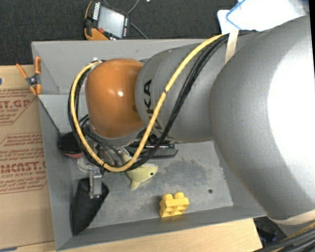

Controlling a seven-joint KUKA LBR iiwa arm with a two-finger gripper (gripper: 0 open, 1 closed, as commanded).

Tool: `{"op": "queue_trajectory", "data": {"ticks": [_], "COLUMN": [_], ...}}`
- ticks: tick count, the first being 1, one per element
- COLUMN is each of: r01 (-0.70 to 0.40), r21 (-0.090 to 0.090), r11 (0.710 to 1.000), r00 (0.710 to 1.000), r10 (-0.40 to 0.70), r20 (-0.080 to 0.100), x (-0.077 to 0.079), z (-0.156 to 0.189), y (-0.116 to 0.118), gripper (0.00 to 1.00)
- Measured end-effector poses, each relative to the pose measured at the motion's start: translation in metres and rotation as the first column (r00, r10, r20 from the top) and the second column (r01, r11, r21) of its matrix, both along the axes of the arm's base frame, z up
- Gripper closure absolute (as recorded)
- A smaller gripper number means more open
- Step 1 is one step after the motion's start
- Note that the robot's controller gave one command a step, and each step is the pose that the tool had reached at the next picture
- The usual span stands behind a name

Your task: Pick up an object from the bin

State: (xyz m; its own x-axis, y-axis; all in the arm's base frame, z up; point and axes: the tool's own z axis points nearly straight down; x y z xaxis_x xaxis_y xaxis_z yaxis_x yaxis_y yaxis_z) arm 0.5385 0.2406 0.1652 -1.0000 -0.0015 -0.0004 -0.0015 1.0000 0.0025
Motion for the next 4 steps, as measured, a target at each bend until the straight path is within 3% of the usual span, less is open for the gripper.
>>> {"op": "queue_trajectory", "data": {"ticks": [1,2,3,4], "r01": [-0.001,-0.320,-0.346,-0.515], "r21": [0.000,0.000,-0.001,0.001], "r11": [1.000,0.947,0.938,0.857], "r00": [1.000,0.947,0.938,0.857], "r10": [0.001,0.320,0.346,0.515], "r20": [0.000,0.000,0.003,-0.001], "x": [0.000,-0.024,-0.024,-0.023], "z": [0.000,-0.047,-0.050,-0.075], "y": [0.000,0.004,0.004,-0.006], "gripper": [0.00,0.00,0.00,0.00]}}
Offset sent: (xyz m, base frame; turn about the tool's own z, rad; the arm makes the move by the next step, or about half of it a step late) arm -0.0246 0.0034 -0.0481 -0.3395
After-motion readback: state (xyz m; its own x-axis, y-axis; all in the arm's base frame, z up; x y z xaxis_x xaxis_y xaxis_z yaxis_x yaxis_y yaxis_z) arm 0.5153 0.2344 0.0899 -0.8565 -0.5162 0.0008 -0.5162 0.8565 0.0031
